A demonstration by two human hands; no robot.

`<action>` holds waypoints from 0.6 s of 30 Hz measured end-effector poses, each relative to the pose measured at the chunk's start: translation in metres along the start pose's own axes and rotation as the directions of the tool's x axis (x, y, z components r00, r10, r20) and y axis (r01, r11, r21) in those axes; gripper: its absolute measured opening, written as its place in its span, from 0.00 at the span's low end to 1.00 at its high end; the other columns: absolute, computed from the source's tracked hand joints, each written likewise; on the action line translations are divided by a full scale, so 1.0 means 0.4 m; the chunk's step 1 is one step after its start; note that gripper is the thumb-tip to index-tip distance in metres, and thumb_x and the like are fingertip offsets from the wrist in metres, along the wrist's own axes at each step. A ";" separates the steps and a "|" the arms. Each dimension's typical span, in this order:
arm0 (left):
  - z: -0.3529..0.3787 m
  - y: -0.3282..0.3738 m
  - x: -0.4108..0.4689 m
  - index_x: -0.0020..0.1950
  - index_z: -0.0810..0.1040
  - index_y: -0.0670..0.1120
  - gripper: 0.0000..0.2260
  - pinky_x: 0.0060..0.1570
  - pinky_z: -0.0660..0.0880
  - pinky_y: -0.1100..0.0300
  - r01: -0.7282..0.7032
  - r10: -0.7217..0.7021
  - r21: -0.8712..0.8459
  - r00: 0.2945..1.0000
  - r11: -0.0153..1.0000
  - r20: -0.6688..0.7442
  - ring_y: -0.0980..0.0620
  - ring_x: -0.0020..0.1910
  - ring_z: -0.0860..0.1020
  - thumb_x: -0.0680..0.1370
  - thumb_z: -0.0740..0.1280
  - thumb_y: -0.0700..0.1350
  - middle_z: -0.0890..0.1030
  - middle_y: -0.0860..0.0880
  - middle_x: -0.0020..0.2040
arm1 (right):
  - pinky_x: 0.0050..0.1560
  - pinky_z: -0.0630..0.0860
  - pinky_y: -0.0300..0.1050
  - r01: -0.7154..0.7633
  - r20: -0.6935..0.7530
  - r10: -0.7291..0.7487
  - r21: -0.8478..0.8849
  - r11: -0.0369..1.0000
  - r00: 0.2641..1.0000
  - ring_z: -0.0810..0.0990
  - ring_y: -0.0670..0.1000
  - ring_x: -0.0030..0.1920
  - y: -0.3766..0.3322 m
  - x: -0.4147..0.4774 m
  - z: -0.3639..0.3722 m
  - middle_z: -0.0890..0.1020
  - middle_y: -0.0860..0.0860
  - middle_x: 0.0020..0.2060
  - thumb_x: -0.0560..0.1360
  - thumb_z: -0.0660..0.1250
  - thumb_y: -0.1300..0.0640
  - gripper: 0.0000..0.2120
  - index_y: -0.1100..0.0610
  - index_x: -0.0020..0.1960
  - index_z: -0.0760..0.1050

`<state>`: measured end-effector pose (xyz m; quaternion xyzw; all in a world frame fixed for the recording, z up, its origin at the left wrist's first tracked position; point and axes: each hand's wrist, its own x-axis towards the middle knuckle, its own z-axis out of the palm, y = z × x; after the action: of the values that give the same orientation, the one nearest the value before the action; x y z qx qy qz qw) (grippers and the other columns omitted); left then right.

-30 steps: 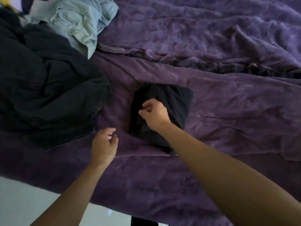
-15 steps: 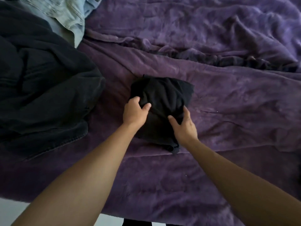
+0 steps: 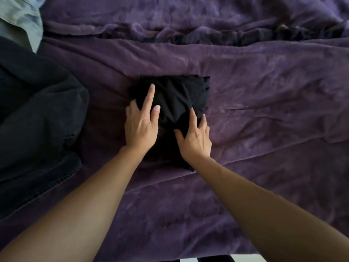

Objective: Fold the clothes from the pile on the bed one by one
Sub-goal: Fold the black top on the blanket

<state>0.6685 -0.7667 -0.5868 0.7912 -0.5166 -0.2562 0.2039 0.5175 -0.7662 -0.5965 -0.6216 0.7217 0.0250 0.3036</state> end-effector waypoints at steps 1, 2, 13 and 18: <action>0.003 0.004 0.009 0.76 0.56 0.60 0.22 0.59 0.69 0.46 0.014 -0.012 -0.054 0.999 0.998 0.034 0.38 0.59 0.71 0.82 0.55 0.54 0.71 0.39 0.63 | 0.50 0.73 0.53 -0.024 0.005 0.024 0.059 0.998 1.000 0.73 0.61 0.62 -0.004 0.001 -0.004 0.62 0.58 0.71 0.76 0.64 0.44 0.36 0.42 0.77 0.47; 0.003 0.009 0.017 0.76 0.58 0.60 0.22 0.59 0.68 0.47 0.046 -0.038 -0.111 0.997 0.993 0.068 0.38 0.59 0.72 0.82 0.56 0.53 0.71 0.39 0.63 | 0.47 0.73 0.51 -0.035 0.007 0.035 0.106 0.994 0.999 0.77 0.61 0.56 -0.006 -0.001 -0.012 0.66 0.57 0.66 0.76 0.65 0.47 0.35 0.42 0.76 0.49; -0.011 0.297 -0.166 0.68 0.74 0.44 0.17 0.63 0.65 0.59 0.115 -0.058 -0.282 0.978 0.953 0.202 0.44 0.65 0.73 0.79 0.65 0.42 0.77 0.43 0.65 | 0.53 0.76 0.51 -0.007 0.006 0.006 0.158 0.987 1.000 0.79 0.57 0.53 0.242 -0.192 -0.302 0.72 0.48 0.59 0.75 0.66 0.44 0.31 0.39 0.74 0.57; 0.071 0.532 -0.296 0.69 0.73 0.47 0.17 0.63 0.64 0.62 0.117 -0.027 -0.348 0.967 0.930 0.252 0.48 0.67 0.72 0.80 0.64 0.42 0.75 0.45 0.67 | 0.50 0.77 0.51 -0.019 -0.071 0.031 0.167 0.986 0.997 0.79 0.56 0.51 0.455 -0.272 -0.480 0.72 0.47 0.56 0.74 0.66 0.43 0.32 0.39 0.74 0.58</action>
<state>0.4595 -0.7408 -0.4610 0.7216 -0.4522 -0.4486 0.2711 0.2779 -0.7088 -0.4510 -0.5855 0.7396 -0.0543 0.3275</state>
